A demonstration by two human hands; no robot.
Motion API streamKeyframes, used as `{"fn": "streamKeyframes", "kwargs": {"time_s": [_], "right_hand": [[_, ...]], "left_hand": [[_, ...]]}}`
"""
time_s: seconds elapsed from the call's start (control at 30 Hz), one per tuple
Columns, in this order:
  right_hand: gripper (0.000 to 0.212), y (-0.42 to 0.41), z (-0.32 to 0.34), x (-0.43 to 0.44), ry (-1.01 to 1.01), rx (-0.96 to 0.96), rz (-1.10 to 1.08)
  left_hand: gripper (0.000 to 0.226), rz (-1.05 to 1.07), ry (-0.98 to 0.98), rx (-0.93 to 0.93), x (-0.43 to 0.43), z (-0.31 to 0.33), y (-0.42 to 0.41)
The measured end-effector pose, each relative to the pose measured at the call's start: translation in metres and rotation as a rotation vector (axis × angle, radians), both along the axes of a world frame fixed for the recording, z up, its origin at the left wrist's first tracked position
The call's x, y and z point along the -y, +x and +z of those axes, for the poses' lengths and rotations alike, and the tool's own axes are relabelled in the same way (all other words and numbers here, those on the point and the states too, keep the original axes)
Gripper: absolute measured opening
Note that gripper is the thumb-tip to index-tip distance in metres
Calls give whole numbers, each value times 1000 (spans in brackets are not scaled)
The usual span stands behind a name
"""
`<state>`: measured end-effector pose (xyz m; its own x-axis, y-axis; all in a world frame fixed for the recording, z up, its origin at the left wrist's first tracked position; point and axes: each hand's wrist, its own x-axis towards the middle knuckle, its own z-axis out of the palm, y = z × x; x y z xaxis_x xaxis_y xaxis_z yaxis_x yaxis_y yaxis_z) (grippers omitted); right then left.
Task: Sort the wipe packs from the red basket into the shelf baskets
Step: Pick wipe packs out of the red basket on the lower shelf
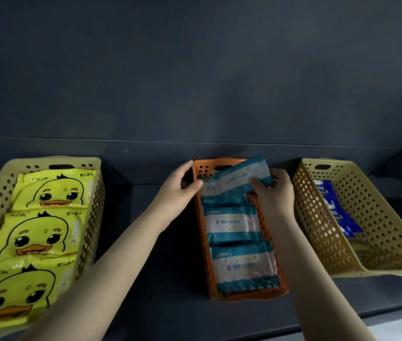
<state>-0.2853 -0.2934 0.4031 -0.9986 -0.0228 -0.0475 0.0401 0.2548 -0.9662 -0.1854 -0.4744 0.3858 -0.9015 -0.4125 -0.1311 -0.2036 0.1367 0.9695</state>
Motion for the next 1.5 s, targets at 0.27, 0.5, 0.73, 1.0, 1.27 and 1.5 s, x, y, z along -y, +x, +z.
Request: {"fn": "streamKeyframes", "kwargs": {"time_s": [0.27, 0.5, 0.73, 1.0, 1.27, 1.5], "right_hand": [[45, -8, -35, 22, 246, 27, 98], [33, -11, -41, 20, 755, -309, 332], [30, -12, -45, 18, 620, -221, 367], [41, 1, -13, 5, 699, -353, 379], [46, 139, 16, -70, 607, -555, 325], [43, 334, -41, -165, 528, -271, 239]], "left_hand": [[60, -39, 72, 11, -2, -17, 0], [60, -47, 93, 22, 0, -22, 1], [59, 8, 29, 63, -9, -10, 1], [67, 3, -361, 182, -8, 9, 25], [48, 111, -553, -67, -51, 30, 159], [41, 30, -394, -85, -125, -25, 328]]}}
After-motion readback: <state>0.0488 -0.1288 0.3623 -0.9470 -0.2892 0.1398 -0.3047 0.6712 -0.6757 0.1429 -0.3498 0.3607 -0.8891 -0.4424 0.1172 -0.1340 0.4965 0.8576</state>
